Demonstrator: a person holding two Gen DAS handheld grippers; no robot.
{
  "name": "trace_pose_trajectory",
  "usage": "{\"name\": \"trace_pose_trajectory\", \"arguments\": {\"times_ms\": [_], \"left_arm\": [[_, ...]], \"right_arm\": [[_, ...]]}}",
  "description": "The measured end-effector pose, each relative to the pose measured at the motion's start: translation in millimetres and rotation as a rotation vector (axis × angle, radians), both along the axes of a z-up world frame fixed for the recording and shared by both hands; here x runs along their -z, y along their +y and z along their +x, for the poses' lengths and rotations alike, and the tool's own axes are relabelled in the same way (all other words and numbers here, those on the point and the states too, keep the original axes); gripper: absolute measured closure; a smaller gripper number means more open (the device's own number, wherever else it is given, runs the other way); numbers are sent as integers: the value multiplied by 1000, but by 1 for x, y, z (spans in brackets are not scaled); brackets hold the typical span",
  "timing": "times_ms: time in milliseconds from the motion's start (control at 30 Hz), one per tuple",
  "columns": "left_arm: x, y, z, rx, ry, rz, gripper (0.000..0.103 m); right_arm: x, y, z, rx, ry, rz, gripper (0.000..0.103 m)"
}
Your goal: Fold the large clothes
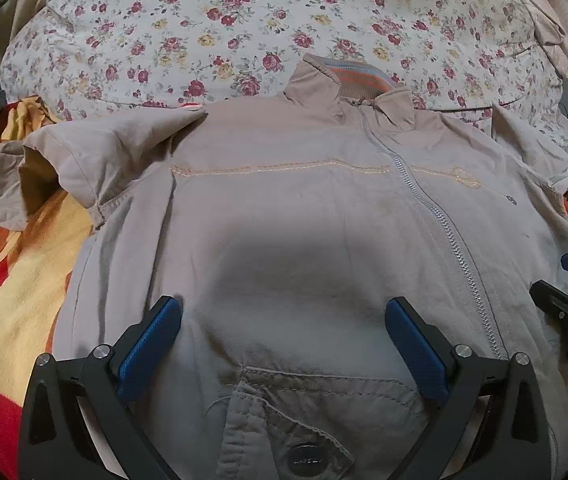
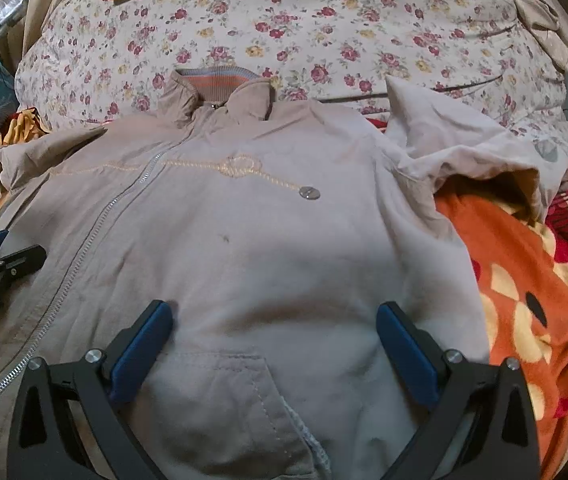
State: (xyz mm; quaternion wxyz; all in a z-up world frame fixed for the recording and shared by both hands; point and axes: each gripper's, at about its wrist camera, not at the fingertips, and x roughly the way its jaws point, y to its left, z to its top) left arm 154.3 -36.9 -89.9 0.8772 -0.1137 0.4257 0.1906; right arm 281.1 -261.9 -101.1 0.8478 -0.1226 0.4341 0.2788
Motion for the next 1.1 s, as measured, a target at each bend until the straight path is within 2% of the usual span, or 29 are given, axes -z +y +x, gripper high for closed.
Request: {"name": "trace_pose_trajectory", "arguments": {"times_ms": [600,667,733,800,833,900,1100], "left_arm": [[1,-2,-1,-4,0,28,3],[1,-2,0,-6,2,31,3],[1,-3,0,-8,3,32,3],[1,-3,0,-8,3,31,3],[1,-3,0,-8,4,33,3],[1,-2,0,-8,3,32,3],[2,-4,2,-14,14,49,3]], "right_arm": [[0,4,-2,1,-2,-37,0],[-2,10,3,-12,46,-80,0],[-6,17,13,-49,133,-134,0],[-6,18,19,-69,166,-139,0],[-5,16,18,-76,142,-116,0],[0,6,5,-97,28,-38,0],[-1,12,7,-77,19,-40,0]]}}
